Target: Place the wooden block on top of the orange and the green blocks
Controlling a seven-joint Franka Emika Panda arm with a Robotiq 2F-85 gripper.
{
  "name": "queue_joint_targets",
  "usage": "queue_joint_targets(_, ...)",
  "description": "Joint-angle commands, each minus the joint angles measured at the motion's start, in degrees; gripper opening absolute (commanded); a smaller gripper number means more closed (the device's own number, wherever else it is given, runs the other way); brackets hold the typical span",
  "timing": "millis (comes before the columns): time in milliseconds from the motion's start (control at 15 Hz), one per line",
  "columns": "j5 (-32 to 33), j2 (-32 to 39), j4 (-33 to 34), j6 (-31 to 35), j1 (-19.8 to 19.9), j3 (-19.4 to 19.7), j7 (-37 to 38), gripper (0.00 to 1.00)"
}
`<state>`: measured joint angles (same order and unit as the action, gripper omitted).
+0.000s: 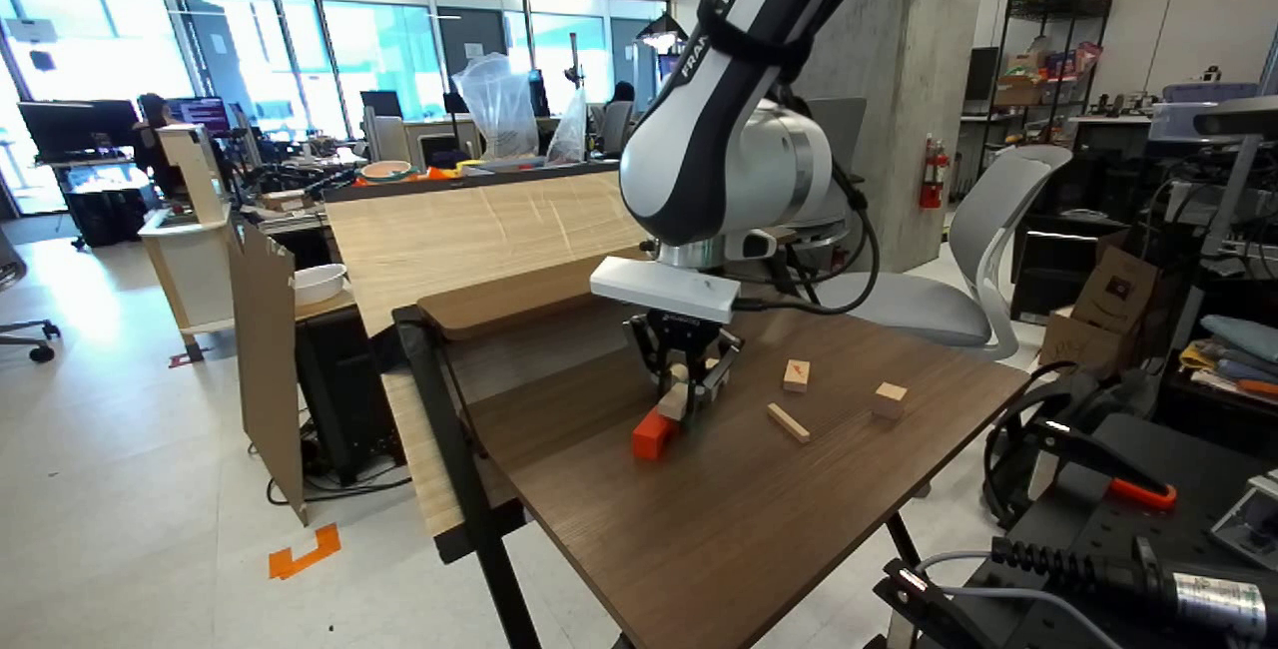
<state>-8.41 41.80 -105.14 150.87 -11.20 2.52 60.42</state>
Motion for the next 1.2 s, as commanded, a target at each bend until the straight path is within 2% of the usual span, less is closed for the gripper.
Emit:
queue_joint_targets(0, -0.1, 1.7, 2.4, 0.5, -1.4, 1.2, 1.6, 0.08)
queue_joint_targets(133, 0.1, 2.0, 3.0, 0.3, -1.6, 1.3, 1.9, 0.08)
queue_joint_targets(200, 0.3, 2.2, 3.3, 0.1, -1.8, 1.5, 2.1, 0.15)
queue_joint_targets(267, 0.5, 2.3, 3.4, -0.2, -1.9, 1.7, 2.2, 0.57)
queue_joint_targets(333, 0.6, 2.4, 3.4, -0.1, -1.9, 1.7, 2.1, 0.58)
queue_joint_targets(733, 0.2, -0.3, 0.8, 0.3, -1.1, 1.4, 0.4, 0.99)
queue_joint_targets(1133, 0.5, -3.7, -1.8, 0.0, 0.9, 2.6, -2.1, 1.00)
